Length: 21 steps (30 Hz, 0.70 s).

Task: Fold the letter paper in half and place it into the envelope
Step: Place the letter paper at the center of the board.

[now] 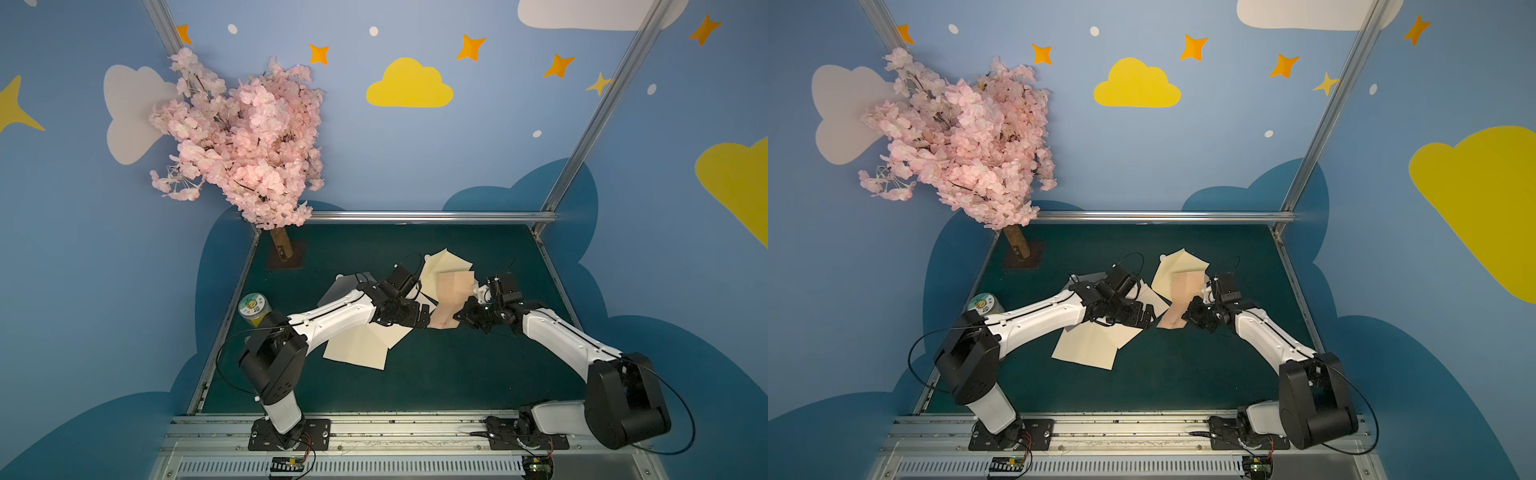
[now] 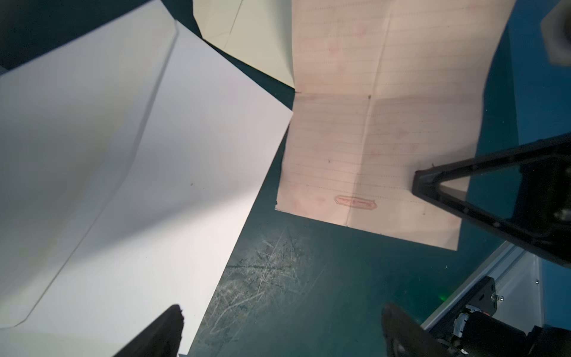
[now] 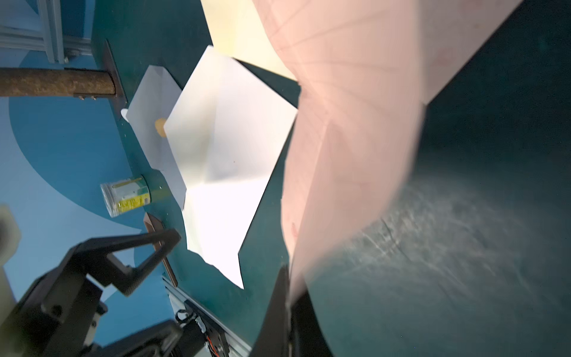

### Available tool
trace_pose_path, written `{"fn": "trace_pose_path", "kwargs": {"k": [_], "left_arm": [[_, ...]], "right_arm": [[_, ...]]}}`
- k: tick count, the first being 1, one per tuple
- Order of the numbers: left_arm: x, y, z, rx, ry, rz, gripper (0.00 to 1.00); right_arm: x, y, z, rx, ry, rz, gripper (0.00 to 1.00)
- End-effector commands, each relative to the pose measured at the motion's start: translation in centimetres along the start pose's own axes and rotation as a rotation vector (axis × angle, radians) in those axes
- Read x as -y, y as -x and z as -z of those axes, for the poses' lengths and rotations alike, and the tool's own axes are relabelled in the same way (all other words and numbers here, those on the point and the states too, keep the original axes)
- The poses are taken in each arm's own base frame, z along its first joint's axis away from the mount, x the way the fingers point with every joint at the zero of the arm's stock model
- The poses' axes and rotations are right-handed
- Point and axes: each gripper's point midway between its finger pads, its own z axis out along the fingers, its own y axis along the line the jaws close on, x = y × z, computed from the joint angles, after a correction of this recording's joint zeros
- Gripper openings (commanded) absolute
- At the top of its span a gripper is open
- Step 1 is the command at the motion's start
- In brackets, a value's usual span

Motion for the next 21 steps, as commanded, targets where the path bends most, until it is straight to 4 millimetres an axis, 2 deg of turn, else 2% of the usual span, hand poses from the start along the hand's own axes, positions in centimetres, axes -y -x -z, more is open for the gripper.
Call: {"fn": "trace_pose_path", "kwargs": {"k": [1, 5, 6, 11, 14, 18, 21], "left_arm": [[-1.0, -0.9, 0.2, -0.051, 0.02, 0.126, 1.0], [-1.4, -1.2, 0.0, -0.06, 0.01, 0.2, 1.0], [-1.5, -1.3, -0.1, -0.061, 0.011, 0.212, 1.0], [-1.7, -1.5, -0.5, -0.065, 0.003, 0.264, 1.0], [-1.6, -1.5, -0.9, -0.067, -0.012, 0.299, 1.0], [-1.4, -1.5, -1.6, -0.071, -0.028, 0.342, 1.0], [-1.3, -1.3, -2.4, -0.074, -0.042, 0.373, 1.0]], "right_arm": [[-1.4, 1.9, -1.3, 0.056, 0.095, -0.045, 0.0], [-0.6, 1.5, -2.6, 0.047, 0.087, -0.117, 0.0], [-0.4, 1.2, -2.8, 0.045, 0.085, -0.129, 0.03], [-0.2, -0.7, -2.8, -0.003, 0.077, -0.153, 0.44], [-0.2, -1.9, -2.1, -0.037, 0.054, -0.141, 0.67], [0.2, -3.7, -0.2, -0.085, -0.002, -0.109, 0.75], [1.0, -4.7, 1.2, -0.116, -0.081, -0.06, 0.77]]}}
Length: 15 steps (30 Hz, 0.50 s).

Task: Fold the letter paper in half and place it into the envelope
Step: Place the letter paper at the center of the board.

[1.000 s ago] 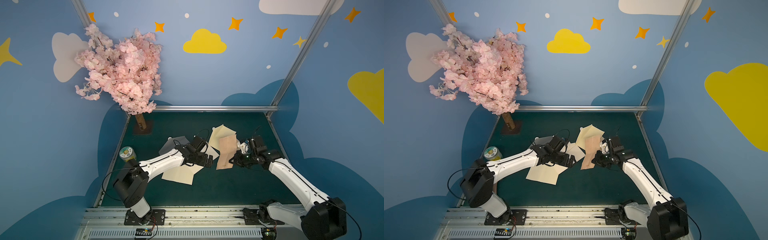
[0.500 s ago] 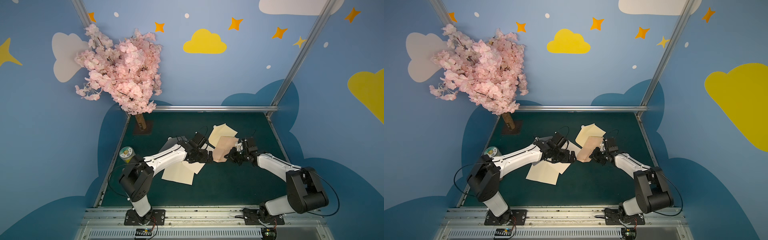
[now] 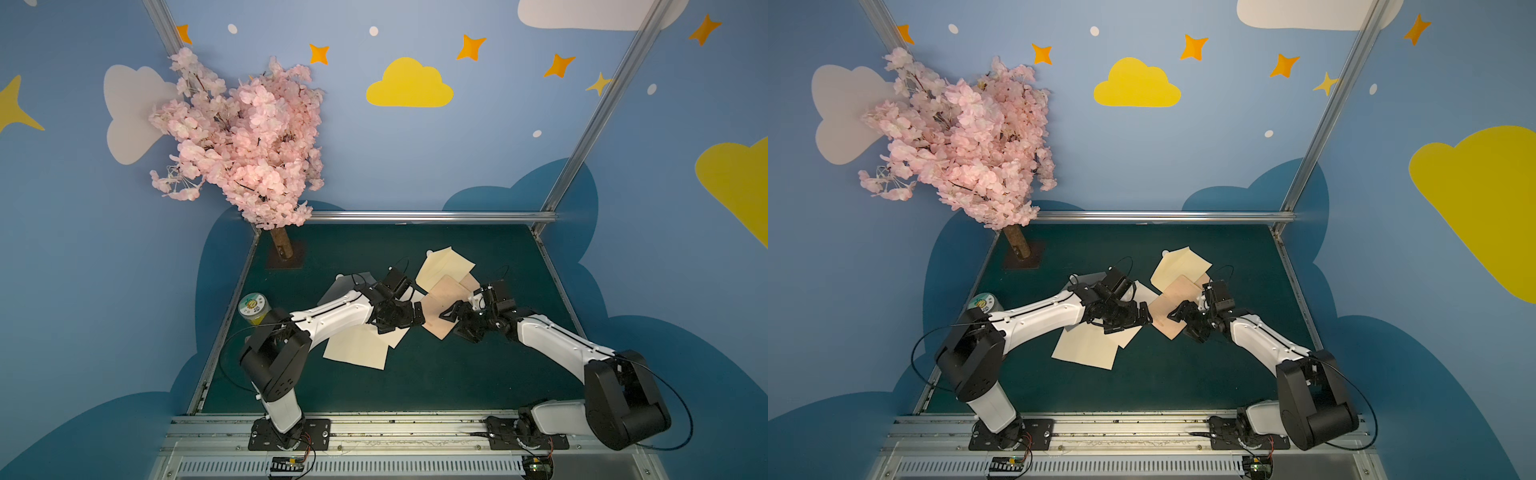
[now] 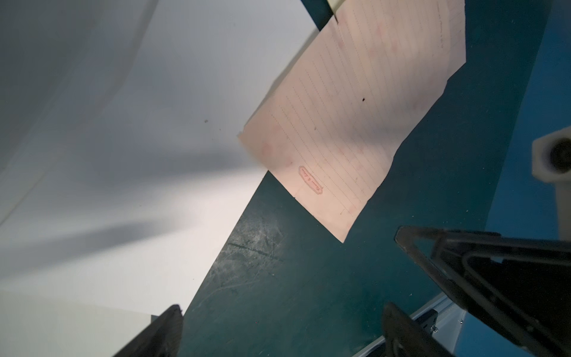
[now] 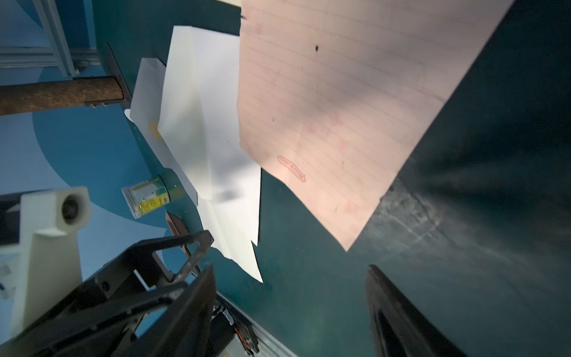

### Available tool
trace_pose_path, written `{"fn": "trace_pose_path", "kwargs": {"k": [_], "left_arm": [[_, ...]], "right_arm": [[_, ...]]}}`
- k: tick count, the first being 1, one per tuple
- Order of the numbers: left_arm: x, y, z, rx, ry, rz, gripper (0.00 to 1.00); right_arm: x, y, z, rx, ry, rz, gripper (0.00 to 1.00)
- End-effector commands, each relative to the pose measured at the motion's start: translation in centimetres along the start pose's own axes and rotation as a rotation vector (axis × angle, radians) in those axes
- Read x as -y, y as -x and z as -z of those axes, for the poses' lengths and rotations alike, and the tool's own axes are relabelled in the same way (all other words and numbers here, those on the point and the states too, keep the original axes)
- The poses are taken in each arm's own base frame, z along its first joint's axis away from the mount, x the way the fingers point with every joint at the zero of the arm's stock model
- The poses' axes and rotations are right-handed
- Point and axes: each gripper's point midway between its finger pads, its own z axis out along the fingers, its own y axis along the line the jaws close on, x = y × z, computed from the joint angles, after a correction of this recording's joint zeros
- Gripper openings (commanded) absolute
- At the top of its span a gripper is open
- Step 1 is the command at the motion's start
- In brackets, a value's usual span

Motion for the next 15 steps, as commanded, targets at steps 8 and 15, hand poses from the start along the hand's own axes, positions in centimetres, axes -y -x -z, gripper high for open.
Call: {"fn": "trace_pose_path", "kwargs": {"k": [8, 15], "left_arm": [[1.1, 1.1, -3.6, -0.035, -0.074, 0.133, 0.98], [1.8, 2.0, -5.1, -0.039, -0.086, 0.176, 0.92]], "right_arm": [[2.5, 0.1, 2.8, -0.111, -0.304, 0.188, 0.61], [2.8, 4.6, 1.7, -0.133, -0.42, 0.219, 0.0]]}}
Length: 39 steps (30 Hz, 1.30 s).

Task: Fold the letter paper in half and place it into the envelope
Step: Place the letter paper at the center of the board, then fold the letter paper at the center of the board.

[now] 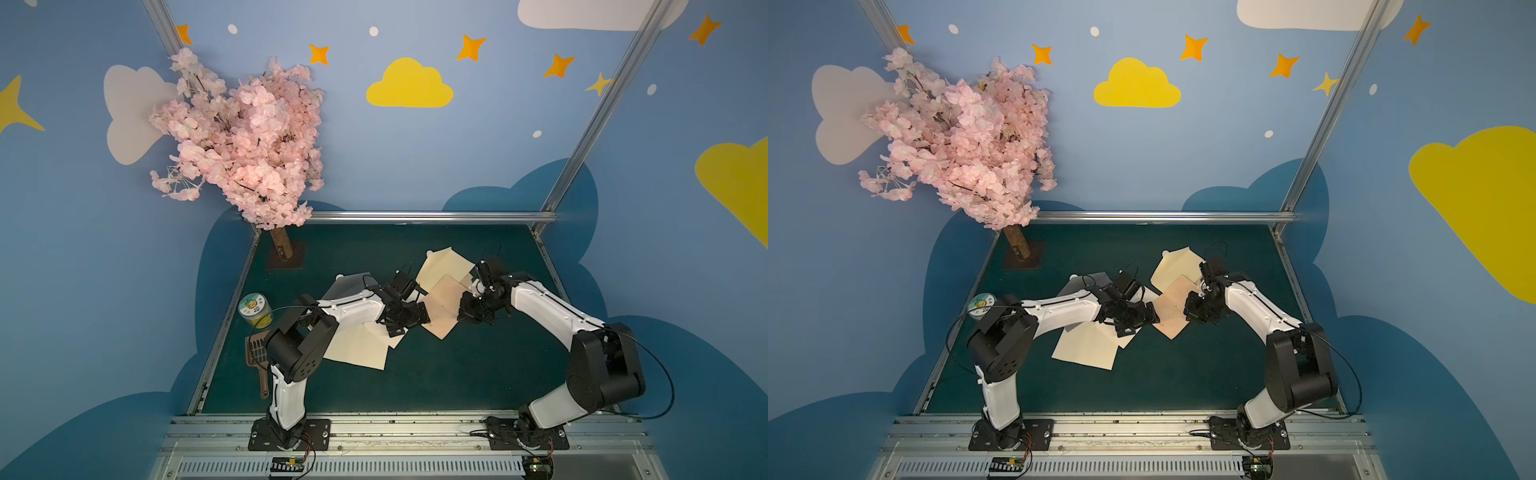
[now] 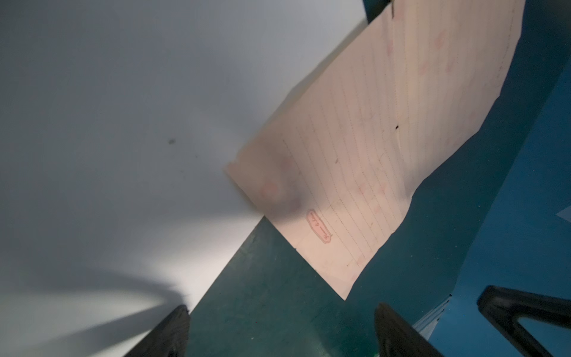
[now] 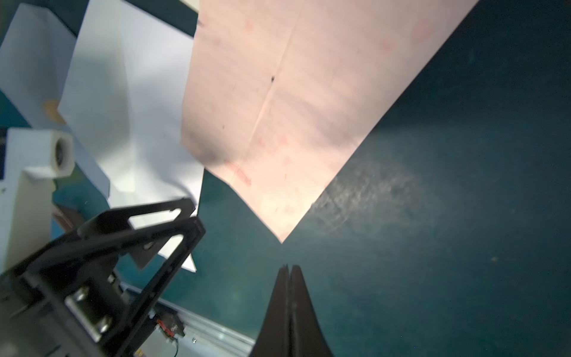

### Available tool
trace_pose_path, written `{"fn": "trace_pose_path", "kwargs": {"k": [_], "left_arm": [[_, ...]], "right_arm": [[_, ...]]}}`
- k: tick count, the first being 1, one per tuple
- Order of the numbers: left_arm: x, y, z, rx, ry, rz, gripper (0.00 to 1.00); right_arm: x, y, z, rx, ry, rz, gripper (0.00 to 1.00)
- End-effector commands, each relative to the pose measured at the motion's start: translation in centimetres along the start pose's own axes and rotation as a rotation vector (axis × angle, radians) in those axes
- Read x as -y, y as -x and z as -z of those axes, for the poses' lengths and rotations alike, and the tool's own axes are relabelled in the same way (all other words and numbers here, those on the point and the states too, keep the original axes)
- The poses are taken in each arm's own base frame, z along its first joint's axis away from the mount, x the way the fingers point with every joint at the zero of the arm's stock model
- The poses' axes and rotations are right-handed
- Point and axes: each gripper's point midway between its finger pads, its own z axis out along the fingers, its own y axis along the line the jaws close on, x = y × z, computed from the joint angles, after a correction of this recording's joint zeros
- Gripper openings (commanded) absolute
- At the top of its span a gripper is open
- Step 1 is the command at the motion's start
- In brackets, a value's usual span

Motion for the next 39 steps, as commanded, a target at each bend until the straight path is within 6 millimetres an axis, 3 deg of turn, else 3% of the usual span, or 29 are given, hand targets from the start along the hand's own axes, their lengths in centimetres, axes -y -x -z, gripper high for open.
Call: {"fn": "trace_pose_path", "kwargs": {"k": [1, 10, 18, 24, 31, 39], "left_arm": [[1.6, 0.8, -0.1, 0.005, -0.052, 0.03, 0.91], [1.6, 1.0, -1.1, 0.002, -0.064, 0.063, 0.91], [2.0, 1.7, -1.9, 0.017, -0.083, 0.073, 0.89], [2.7, 2.2, -2.6, 0.023, -0.11, 0.074, 0.87], [3.1, 2.9, -3.1, 0.042, -0.133, 0.056, 0.84], [3.0, 3.3, -2.7, 0.06, -0.149, 0.031, 0.68]], "right_arm": [[1.8, 1.2, -0.3, -0.055, -0.114, 0.026, 0.0], [2.7, 6.1, -2.4, -0.111, -0.246, 0.088, 0.0], [5.1, 8.2, -3.9, -0.146, -0.294, 0.046, 0.0], [6.6, 8.4, -5.3, -0.194, -0.296, 0.022, 0.0], [7.0, 7.6, -6.3, -0.242, -0.275, 0.012, 0.0], [6.4, 5.8, -5.3, -0.251, -0.248, 0.014, 0.0]]}}
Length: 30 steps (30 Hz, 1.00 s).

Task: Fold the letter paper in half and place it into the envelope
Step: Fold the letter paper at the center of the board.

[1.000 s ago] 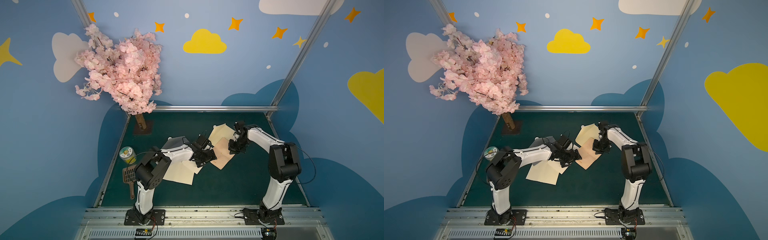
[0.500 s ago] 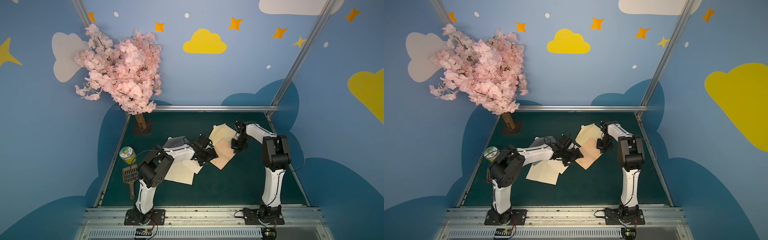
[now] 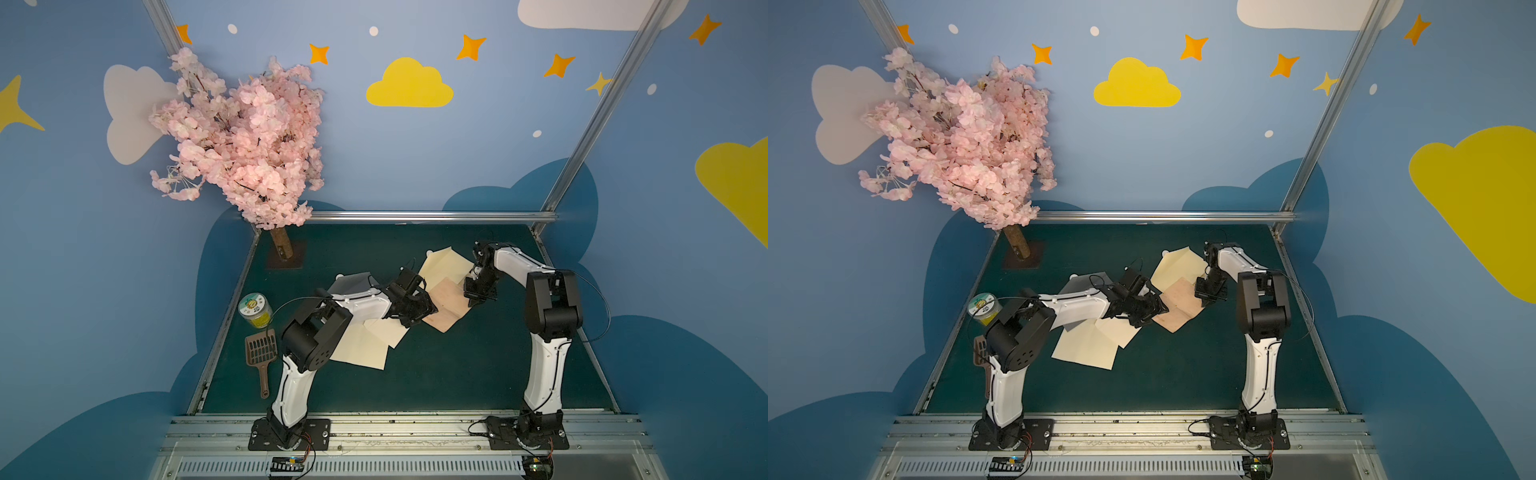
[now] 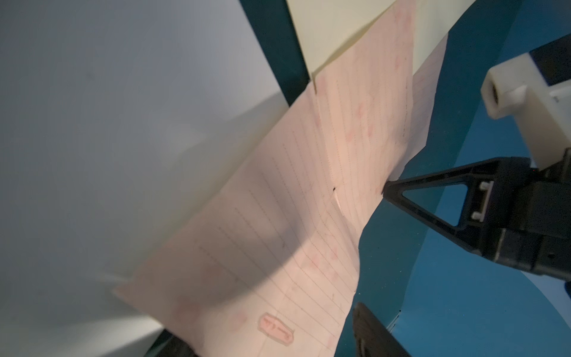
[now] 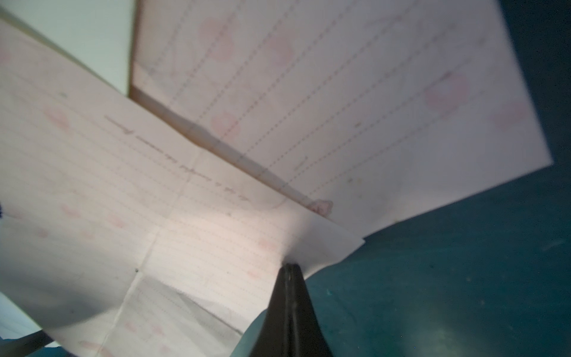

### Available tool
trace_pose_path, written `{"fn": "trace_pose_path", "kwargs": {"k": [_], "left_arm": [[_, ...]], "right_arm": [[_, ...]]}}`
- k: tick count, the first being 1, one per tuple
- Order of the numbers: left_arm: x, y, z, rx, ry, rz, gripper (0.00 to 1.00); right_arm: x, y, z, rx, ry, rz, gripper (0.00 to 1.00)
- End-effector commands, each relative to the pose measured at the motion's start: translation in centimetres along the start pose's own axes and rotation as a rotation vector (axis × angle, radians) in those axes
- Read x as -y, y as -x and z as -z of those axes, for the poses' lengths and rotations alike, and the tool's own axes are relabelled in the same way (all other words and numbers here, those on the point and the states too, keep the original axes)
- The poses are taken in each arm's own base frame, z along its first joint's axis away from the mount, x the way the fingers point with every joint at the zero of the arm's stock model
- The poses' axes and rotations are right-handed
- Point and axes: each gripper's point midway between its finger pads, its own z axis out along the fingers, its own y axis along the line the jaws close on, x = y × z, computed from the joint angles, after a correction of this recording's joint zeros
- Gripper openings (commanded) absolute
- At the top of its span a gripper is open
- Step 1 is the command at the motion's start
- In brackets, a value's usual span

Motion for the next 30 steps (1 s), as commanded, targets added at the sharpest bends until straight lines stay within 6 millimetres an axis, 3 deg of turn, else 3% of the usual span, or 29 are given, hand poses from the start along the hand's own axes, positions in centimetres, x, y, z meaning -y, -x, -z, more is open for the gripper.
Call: {"fn": "trace_pose_path", "kwargs": {"k": [1, 7, 14, 19, 25, 30], "left_arm": [[-0.4, 0.3, 0.0, 0.008, -0.001, -0.026, 0.67], [-0.5, 0.6, 0.9, 0.013, 0.005, -0.083, 0.56], [-1.4, 1.4, 1.0, 0.015, 0.001, -0.103, 0.36], [-1.5, 2.5, 0.9, 0.018, -0.029, -0.113, 0.25], [-1.6, 2.5, 0.9, -0.024, -0.04, -0.16, 0.03], [-1.6, 0.9, 1.9, -0.111, -0.04, -0.241, 0.02]], "right_arm": [[0.0, -2.9, -0.6, -0.084, 0.008, 0.001, 0.0], [-1.0, -5.7, -0.4, -0.109, 0.023, 0.033, 0.0], [-2.0, -7.9, 0.7, -0.105, 0.029, 0.066, 0.0], [-2.5, -8.5, 2.8, -0.072, 0.026, 0.094, 0.0], [-2.6, -8.8, 5.1, -0.031, 0.02, 0.123, 0.0], [-2.9, -8.9, 5.6, -0.023, 0.018, 0.141, 0.0]]}}
